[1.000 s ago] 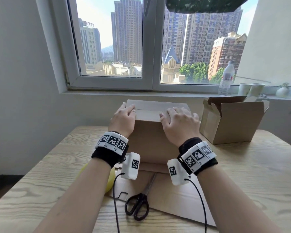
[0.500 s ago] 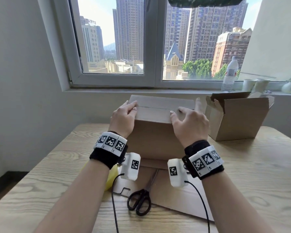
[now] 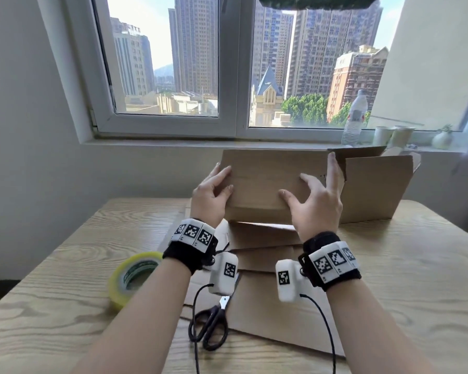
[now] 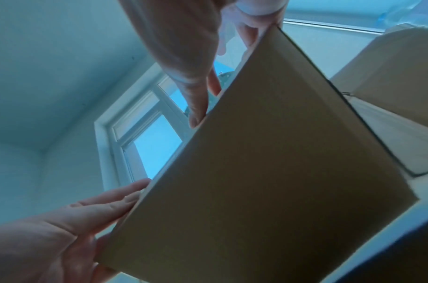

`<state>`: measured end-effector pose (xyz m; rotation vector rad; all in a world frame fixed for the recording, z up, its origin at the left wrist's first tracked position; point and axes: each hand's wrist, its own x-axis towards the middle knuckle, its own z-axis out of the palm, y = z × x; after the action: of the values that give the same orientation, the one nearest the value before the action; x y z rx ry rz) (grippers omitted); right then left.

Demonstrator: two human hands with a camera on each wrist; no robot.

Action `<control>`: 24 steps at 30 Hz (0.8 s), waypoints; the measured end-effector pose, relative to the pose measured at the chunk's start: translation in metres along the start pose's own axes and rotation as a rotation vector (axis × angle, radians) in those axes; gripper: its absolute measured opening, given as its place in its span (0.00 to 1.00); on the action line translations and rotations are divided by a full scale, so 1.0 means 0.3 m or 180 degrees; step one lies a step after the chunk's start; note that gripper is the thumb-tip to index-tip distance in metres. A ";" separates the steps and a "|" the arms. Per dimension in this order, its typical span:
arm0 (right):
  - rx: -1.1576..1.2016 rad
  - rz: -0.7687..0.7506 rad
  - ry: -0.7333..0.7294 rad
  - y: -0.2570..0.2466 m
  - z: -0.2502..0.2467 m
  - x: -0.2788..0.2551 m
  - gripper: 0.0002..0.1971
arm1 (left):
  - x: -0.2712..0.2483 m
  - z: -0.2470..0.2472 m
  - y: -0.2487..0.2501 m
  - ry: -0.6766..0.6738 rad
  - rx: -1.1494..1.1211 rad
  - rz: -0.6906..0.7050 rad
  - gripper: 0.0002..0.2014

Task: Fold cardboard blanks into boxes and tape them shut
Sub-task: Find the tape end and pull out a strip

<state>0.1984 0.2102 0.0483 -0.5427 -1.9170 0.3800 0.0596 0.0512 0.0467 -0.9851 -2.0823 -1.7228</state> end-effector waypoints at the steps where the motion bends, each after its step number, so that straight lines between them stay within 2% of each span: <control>1: -0.0029 0.0045 -0.0061 0.018 0.005 -0.010 0.24 | -0.006 0.019 -0.007 0.0024 0.0049 -0.0002 0.23; 7: -0.0265 0.0445 -0.0424 0.095 0.032 -0.076 0.22 | -0.061 0.093 -0.043 -0.0092 0.0176 -0.0208 0.24; 15: -0.0732 0.0884 -0.1134 0.137 0.085 -0.179 0.24 | -0.145 0.130 -0.120 -0.0569 0.0245 -0.0873 0.25; 19: -0.0700 0.1131 -0.1411 0.135 0.095 -0.207 0.27 | -0.168 0.143 -0.134 -0.0843 0.0149 -0.1272 0.30; 21: -0.0750 0.1212 -0.1403 0.119 0.088 -0.210 0.28 | -0.172 0.131 -0.124 -0.0869 0.0262 -0.1337 0.30; 24: -0.0809 0.1141 -0.1254 0.073 0.066 -0.202 0.30 | -0.158 0.086 -0.111 -0.0762 0.0373 -0.1477 0.25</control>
<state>0.2051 0.1960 -0.0172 -1.0505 -2.2642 0.5039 0.0784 0.0577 -0.0135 -0.7435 -2.7044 -1.7190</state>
